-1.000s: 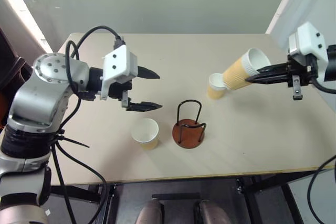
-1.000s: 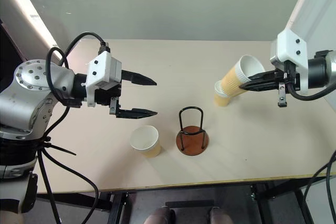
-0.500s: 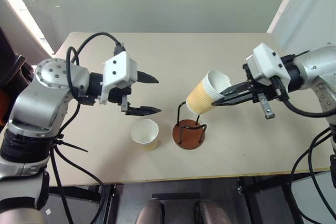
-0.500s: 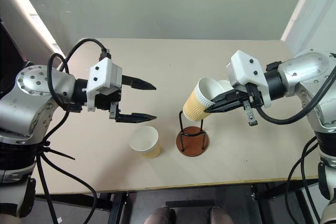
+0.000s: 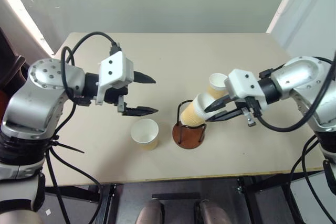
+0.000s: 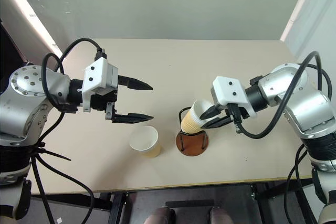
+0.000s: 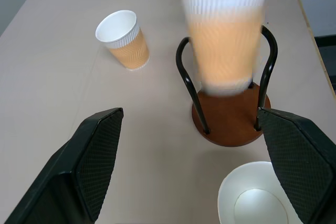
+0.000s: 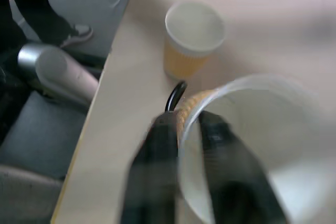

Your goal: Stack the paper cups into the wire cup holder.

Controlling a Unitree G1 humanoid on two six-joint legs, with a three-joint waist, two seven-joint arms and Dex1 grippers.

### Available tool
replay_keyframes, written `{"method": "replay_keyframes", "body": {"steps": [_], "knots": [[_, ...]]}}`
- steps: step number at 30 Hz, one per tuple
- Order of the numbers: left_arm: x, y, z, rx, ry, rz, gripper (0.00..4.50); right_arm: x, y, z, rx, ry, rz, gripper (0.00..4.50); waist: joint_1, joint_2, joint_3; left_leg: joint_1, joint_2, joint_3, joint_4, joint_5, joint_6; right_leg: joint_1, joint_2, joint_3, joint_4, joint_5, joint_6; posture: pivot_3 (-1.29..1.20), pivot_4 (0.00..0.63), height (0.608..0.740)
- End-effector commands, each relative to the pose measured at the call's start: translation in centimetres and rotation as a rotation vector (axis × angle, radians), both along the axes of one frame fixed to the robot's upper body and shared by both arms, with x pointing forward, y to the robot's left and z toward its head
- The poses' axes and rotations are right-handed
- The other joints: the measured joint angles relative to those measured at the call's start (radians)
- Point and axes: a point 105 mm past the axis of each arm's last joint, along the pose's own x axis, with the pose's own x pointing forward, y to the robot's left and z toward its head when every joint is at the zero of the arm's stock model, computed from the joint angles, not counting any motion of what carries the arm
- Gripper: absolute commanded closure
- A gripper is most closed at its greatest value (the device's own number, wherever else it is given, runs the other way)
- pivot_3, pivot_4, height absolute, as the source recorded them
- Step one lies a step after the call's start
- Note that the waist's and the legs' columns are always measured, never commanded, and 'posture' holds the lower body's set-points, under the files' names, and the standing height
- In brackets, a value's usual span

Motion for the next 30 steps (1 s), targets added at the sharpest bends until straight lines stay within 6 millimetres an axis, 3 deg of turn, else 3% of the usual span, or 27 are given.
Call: {"method": "replay_keyframes", "body": {"steps": [1,4,7,11,14,23,30], "knots": [[-0.4,0.3,1.0,0.0,-0.046,0.009,0.09,0.3,0.0,0.3,-0.012,-0.056,-0.008,2.26,0.0,0.0,0.0,0.0,0.0,0.0,0.0,0.0,0.0,0.0,0.0,0.0,0.0,0.0,0.0,0.0,0.15,0.74],[-0.3,0.2,1.1,-0.005,-0.051,0.013,0.09,1.0,-0.1,1.6,0.048,-0.076,-0.034,1.16,-0.002,0.0,0.0,0.0,0.0,0.0,0.0,0.0,0.0,0.0,0.0,0.0,0.0,0.0,0.001,0.0,0.15,0.74],[0.4,0.3,1.4,-0.018,-0.084,0.044,0.09,3.9,-1.1,3.0,0.096,-0.15,-0.164,0.11,-0.002,0.0,0.0,0.0,0.0,0.0,0.0,0.0,0.0,-0.001,0.0,0.0,0.0,0.001,0.0,0.0,0.15,0.74],[2.8,0.5,2.2,-0.055,-0.163,0.152,0.09,9.4,-3.8,3.6,0.099,-0.29,-0.409,0.11,0.0,0.0,0.0,0.0,0.0,-0.001,0.0,0.0,0.0,-0.001,-0.002,0.0,0.001,0.002,-0.002,0.0,0.15,0.74],[3.4,0.6,1.8,-0.031,-0.172,0.172,0.09,11.7,-5.4,2.2,0.013,-0.341,-0.477,0.11,-0.002,0.0,0.0,0.0,0.0,-0.001,0.0,0.0,0.0,-0.002,-0.003,0.0,0.0,0.004,-0.003,0.0,0.15,0.74],[3.2,0.3,1.7,-0.031,-0.172,0.169,0.09,15.5,-6.2,-1.0,-0.079,-0.347,-0.531,0.11,-0.004,0.0,0.0,-0.007,0.0,-0.001,-0.002,0.0,-0.001,-0.012,-0.003,0.0,0.003,0.006,0.0,0.0,0.15,0.74],[2.5,0.8,1.6,-0.023,-0.166,0.197,0.09,16.3,-5.7,-2.7,-0.106,-0.303,-0.524,0.11,-0.003,0.0,0.0,-0.012,0.0,-0.001,-0.002,0.001,-0.003,-0.016,-0.003,-0.001,0.002,0.006,0.0,0.0,0.15,0.74]]}}
